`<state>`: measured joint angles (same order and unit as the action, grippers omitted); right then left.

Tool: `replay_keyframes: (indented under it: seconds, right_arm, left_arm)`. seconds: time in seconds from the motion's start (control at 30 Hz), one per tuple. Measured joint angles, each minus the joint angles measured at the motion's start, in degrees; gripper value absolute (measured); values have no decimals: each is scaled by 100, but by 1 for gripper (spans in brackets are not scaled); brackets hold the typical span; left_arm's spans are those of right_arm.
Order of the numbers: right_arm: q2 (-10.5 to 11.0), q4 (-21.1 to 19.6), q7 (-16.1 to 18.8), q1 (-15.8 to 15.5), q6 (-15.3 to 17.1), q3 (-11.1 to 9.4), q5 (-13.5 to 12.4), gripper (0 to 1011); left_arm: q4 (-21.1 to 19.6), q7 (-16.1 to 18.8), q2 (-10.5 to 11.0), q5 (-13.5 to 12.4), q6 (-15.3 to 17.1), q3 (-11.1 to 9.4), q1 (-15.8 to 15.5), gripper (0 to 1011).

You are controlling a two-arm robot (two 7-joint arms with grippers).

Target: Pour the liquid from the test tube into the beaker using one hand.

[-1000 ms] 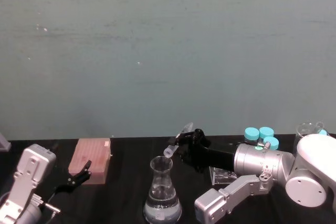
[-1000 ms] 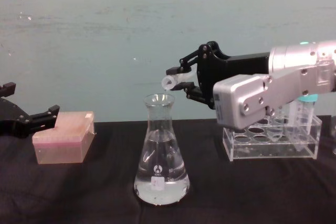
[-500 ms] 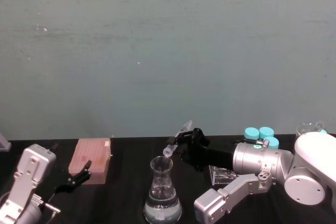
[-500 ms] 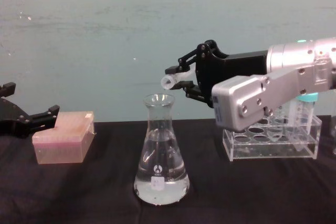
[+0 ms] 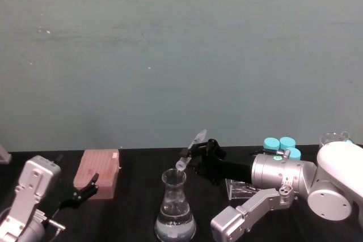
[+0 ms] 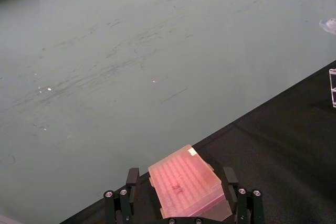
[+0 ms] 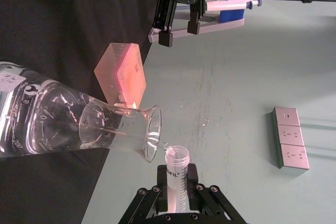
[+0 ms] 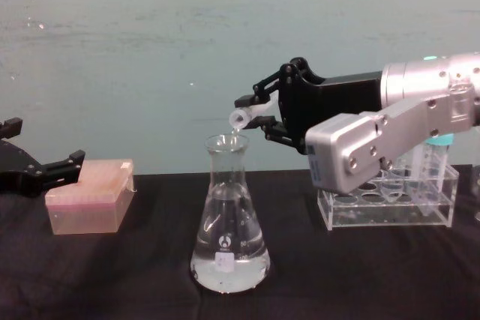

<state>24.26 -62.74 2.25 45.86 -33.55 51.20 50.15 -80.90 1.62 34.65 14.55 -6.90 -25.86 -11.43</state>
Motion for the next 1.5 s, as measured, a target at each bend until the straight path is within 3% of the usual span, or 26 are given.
replay_keyframes:
  seconds: [0.77,1.5]
  right_arm:
    - [11,3,-165,96,30,117,176,208]
    - [92,-88,-375,213,136,313,499,208]
  left_arm:
    - [0,0,0,0,0,0,0,1000]
    - [0,0,0,0,0,0,0,1000]
